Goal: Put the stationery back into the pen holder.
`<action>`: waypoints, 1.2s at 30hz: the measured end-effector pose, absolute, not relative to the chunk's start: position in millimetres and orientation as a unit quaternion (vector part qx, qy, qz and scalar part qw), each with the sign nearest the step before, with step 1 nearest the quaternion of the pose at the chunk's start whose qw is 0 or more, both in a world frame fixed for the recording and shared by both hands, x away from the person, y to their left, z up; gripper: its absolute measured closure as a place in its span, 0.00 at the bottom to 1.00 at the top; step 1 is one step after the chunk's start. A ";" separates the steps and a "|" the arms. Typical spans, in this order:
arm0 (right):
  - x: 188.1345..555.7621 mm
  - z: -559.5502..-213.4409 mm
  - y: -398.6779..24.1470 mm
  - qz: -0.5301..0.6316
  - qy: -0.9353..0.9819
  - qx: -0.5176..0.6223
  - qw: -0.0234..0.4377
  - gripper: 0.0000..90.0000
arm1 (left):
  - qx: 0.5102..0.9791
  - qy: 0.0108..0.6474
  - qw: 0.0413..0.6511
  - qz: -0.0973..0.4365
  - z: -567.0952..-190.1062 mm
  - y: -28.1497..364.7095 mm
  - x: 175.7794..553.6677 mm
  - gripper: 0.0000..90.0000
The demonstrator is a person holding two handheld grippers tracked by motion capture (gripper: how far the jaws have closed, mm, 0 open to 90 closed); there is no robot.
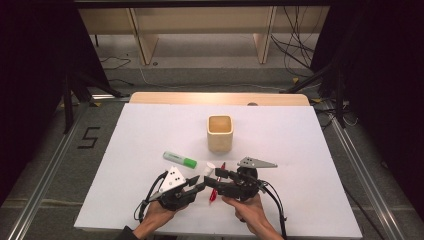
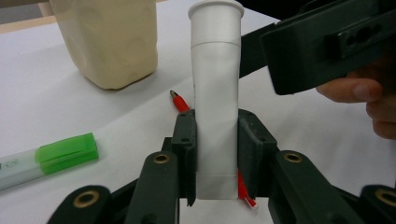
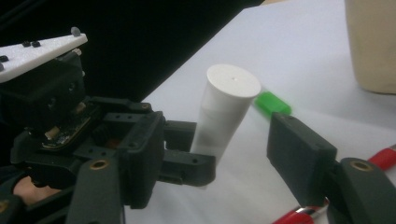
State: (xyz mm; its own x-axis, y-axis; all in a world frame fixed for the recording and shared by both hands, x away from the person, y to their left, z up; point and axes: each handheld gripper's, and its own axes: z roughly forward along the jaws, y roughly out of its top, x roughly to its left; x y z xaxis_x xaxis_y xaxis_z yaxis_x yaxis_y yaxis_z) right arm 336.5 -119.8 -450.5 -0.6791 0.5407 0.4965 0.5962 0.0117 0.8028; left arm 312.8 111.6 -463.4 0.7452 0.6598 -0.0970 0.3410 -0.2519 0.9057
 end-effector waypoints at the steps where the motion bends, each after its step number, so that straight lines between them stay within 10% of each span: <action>1: 337.1 -450.7 -119.0 -0.579 -0.710 -0.399 0.023 0.45 | 0.776 0.322 0.520 0.153 -463.3 111.6 312.7 0.78; 29: 344.6 -454.1 -112.7 -0.603 -0.675 -0.420 0.068 0.75 | 0.772 0.304 0.535 0.161 -461.1 110.1 307.6 0.78; 36: 344.8 -451.1 -118.6 -0.602 -0.680 -0.416 0.039 0.75 | 0.803 0.288 0.503 0.144 -454.0 111.1 306.8 0.42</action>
